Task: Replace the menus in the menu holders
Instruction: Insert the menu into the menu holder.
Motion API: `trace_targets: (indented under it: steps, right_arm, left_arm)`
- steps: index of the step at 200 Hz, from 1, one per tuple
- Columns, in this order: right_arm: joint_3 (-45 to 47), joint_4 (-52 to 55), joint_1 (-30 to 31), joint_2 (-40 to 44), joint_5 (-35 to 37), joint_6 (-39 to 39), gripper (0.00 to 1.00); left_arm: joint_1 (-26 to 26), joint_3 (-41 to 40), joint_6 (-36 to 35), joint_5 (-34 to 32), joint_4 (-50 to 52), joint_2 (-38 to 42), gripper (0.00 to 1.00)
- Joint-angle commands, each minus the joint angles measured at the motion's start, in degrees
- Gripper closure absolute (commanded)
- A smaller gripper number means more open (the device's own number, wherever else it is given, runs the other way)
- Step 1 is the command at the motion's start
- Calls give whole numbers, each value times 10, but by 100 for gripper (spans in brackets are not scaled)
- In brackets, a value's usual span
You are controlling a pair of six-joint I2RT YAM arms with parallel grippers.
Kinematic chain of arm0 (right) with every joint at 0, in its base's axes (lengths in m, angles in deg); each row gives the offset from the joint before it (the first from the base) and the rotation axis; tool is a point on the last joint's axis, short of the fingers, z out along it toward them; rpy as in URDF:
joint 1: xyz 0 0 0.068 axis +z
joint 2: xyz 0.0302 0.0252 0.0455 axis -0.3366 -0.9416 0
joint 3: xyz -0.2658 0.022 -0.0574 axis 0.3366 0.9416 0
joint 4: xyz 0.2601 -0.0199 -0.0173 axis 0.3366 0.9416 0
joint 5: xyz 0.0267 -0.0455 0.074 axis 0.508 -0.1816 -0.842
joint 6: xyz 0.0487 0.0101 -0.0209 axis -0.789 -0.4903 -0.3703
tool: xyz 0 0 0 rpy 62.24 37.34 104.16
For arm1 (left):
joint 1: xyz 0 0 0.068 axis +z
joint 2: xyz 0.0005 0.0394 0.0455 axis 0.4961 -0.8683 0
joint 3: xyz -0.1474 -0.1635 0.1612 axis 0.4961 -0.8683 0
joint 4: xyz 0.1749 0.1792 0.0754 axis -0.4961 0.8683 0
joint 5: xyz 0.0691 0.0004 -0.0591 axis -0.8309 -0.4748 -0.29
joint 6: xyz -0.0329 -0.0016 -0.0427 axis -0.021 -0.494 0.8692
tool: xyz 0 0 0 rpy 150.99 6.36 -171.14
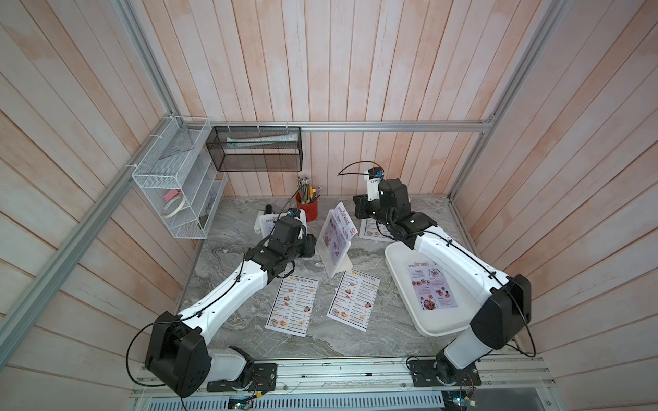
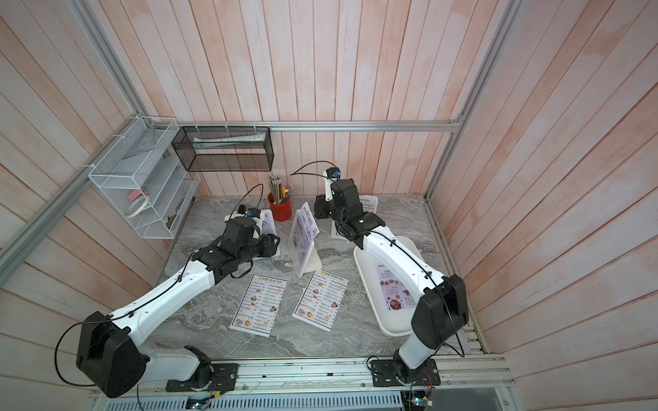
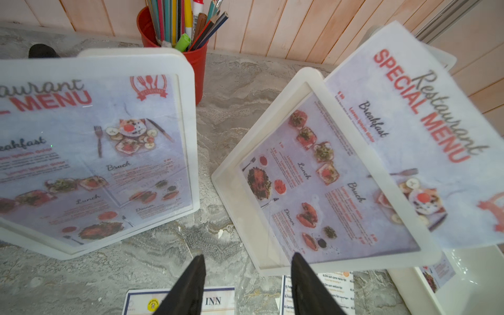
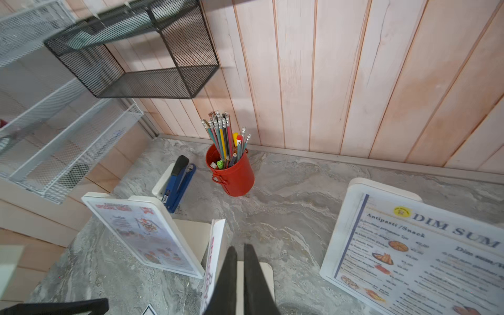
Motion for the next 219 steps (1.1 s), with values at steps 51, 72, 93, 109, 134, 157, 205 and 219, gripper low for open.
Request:
trace_targets:
  steps: [51, 72, 93, 109, 134, 157, 205, 219]
  right_arm:
    - [-111, 153, 40, -73, 59, 4, 93]
    - [-119, 163, 47, -83, 60, 2, 93]
    - [-117, 166, 52, -89, 60, -1, 93]
    - [-108, 160, 55, -88, 58, -3, 93]
    - [-94, 151, 57, -88, 55, -8, 93]
    - [-81, 133, 60, -88, 46, -14, 93]
    - [-83, 116, 66, -111, 39, -16, 93]
    - [-84, 111, 66, -117, 42, -14, 93]
  left_arm:
    - [-2, -5, 2, -25, 31, 32, 47]
    - [-1, -5, -1, -28, 32, 33, 47]
    - [0, -3, -3, -29, 33, 36, 47]
    - [3, -1, -5, -30, 34, 41, 47]
    - [6, 2, -7, -33, 40, 50, 47]
    - [6, 3, -9, -32, 45, 55, 47]
    - [6, -1, -6, -21, 46, 61, 47]
    - [6, -1, -8, -21, 48, 62, 47]
